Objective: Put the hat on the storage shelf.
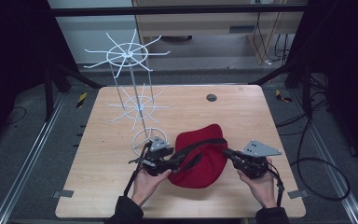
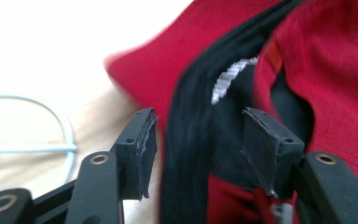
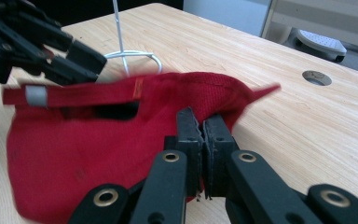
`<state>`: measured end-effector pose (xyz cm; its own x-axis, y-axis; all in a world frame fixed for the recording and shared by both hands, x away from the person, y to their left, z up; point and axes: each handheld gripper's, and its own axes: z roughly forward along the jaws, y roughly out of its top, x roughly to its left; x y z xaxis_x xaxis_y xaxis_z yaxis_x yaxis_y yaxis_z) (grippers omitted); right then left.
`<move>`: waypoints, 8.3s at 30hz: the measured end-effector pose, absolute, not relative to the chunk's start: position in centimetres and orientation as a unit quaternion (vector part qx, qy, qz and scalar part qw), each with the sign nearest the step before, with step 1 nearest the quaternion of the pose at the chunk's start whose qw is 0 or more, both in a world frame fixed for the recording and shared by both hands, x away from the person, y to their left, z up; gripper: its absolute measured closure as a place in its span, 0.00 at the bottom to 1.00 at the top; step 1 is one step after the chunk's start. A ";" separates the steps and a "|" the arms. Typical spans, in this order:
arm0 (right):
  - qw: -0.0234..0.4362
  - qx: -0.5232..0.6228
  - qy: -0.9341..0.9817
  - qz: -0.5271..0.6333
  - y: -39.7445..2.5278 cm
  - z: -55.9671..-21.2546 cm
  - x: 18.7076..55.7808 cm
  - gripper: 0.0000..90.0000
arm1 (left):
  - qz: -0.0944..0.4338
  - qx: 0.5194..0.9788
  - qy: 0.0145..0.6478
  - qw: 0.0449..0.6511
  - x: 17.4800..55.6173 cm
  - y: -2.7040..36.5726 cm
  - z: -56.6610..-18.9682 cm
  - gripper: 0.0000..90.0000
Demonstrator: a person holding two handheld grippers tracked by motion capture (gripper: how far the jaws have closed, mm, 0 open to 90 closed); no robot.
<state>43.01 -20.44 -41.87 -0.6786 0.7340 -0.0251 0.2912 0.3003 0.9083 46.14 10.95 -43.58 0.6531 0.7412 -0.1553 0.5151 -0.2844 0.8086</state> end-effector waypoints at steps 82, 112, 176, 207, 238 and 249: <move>0.123 0.371 0.730 0.561 -15.8 -42.4 41.1 0.25 | 0.174 0.768 0.332 0.519 47.9 3.3 -31.8 0.93; 0.254 0.414 0.719 0.497 -22.2 -39.1 41.7 0.89 | 0.138 0.778 0.309 0.529 44.8 6.2 -34.8 0.93; 0.161 0.359 0.803 0.448 -13.0 -45.8 48.0 0.50 | 0.163 0.803 0.383 0.426 40.2 16.8 -45.4 0.43; 0.169 0.459 0.778 0.394 -20.2 -46.4 40.9 0.96 | 0.147 0.834 0.350 0.399 49.2 5.7 -46.1 0.96; 0.177 0.321 0.803 0.469 -16.7 -42.0 42.5 0.61 | 0.199 0.799 0.403 0.399 41.8 22.5 -44.6 0.51; 0.174 0.343 0.818 0.428 -12.7 -43.0 45.4 0.58 | 0.219 0.768 0.454 0.396 41.4 26.9 -45.8 0.47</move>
